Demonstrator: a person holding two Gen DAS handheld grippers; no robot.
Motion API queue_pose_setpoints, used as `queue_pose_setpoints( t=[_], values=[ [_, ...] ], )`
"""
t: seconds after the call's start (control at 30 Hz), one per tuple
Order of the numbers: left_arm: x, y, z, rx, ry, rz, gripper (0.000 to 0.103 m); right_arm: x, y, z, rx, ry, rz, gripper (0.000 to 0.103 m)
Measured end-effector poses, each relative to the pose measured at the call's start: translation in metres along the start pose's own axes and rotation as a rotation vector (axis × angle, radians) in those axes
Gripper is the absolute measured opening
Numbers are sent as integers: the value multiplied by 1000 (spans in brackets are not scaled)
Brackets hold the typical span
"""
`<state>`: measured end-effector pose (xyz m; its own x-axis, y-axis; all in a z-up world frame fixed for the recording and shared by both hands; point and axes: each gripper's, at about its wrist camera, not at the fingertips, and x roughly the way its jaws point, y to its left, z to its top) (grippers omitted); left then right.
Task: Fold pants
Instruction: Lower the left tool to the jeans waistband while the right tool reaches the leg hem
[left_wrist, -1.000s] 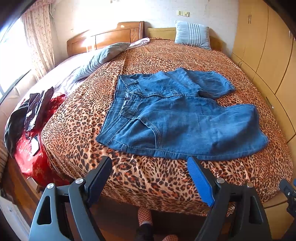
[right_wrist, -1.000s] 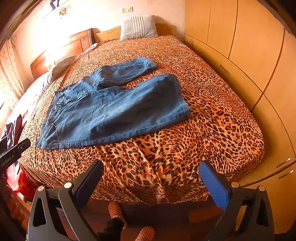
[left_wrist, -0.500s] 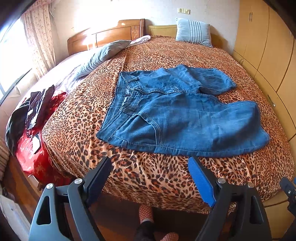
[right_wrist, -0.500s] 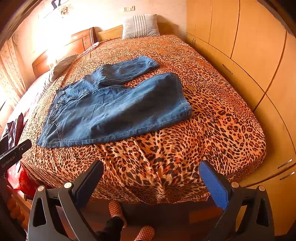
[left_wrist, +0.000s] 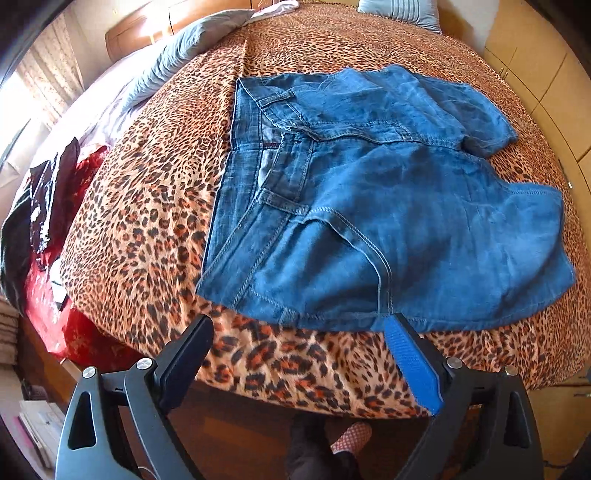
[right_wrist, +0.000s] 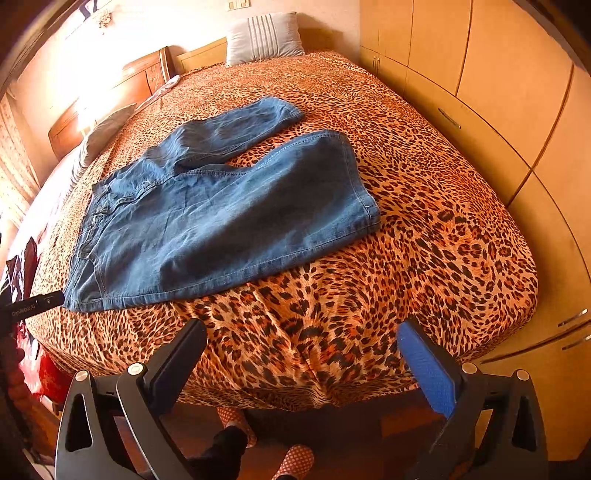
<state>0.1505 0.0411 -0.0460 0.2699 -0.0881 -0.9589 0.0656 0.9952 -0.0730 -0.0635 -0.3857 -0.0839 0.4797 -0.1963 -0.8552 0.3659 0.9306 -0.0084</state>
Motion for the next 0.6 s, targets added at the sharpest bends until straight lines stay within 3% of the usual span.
queue_pose_setpoints(
  t=[0.13,0.27,0.4,0.47,0.6],
  values=[
    [42,39,78,-2,127,-143,94,20,-8,23,73,34,-48,103],
    [97,58,129,45,286,-281,94,36,-13,40,180,70,-80,103],
    [143,63,150,121,391,-291,95,47,-6,48,226,89,-90,103],
    [145,55,156,151,403,-369,98,52,-3,50,240,102,-90,103],
    [146,50,163,177,416,-397,98,59,-11,58,298,112,-78,103]
  ],
)
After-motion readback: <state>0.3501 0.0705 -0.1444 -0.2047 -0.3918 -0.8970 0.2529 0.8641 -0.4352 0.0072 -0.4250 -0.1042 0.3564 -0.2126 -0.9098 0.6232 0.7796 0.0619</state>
